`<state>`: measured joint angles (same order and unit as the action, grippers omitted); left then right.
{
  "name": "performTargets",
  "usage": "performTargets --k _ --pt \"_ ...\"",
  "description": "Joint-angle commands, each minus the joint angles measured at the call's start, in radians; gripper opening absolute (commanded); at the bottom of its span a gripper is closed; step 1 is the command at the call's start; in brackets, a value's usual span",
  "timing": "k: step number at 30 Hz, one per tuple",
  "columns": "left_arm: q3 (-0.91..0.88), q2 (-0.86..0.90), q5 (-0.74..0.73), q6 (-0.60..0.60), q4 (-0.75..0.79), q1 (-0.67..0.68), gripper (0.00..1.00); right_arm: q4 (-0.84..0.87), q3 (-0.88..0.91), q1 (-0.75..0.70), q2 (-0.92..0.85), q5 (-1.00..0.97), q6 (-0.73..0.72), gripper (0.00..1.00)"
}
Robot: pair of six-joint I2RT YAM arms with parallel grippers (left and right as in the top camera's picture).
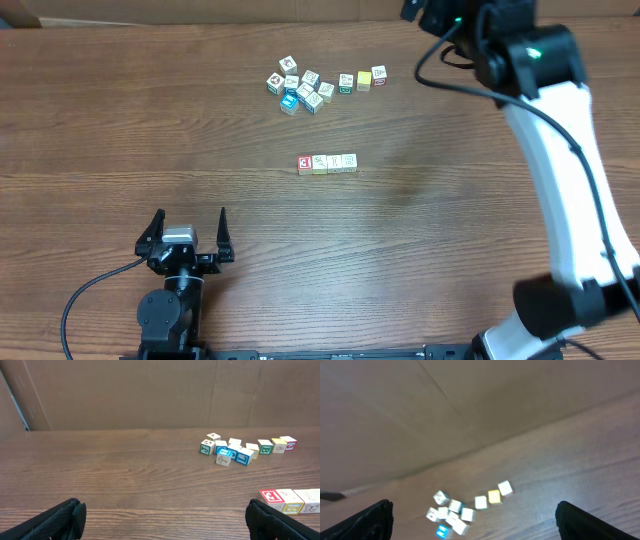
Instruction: Form a horizontal line
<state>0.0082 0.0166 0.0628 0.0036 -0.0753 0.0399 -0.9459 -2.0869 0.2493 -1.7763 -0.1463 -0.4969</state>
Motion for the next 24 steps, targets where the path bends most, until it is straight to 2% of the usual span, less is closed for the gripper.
performTargets --k 1,12,20,24 --pt "-0.003 -0.012 -0.008 0.016 0.001 0.007 1.0 0.002 -0.007 -0.001 0.139 -0.011 0.0 1.0" --pt "-0.003 -0.012 -0.008 0.016 0.001 0.007 1.0 -0.025 -0.007 -0.001 0.375 -0.015 0.001 1.0" --pt "-0.003 -0.012 -0.008 0.016 0.001 0.007 1.0 -0.21 -0.007 -0.001 0.473 -0.02 0.002 1.0" --pt "-0.003 -0.012 -0.008 0.016 0.001 0.007 1.0 -0.399 -0.006 -0.001 0.519 -0.049 0.023 1.0"
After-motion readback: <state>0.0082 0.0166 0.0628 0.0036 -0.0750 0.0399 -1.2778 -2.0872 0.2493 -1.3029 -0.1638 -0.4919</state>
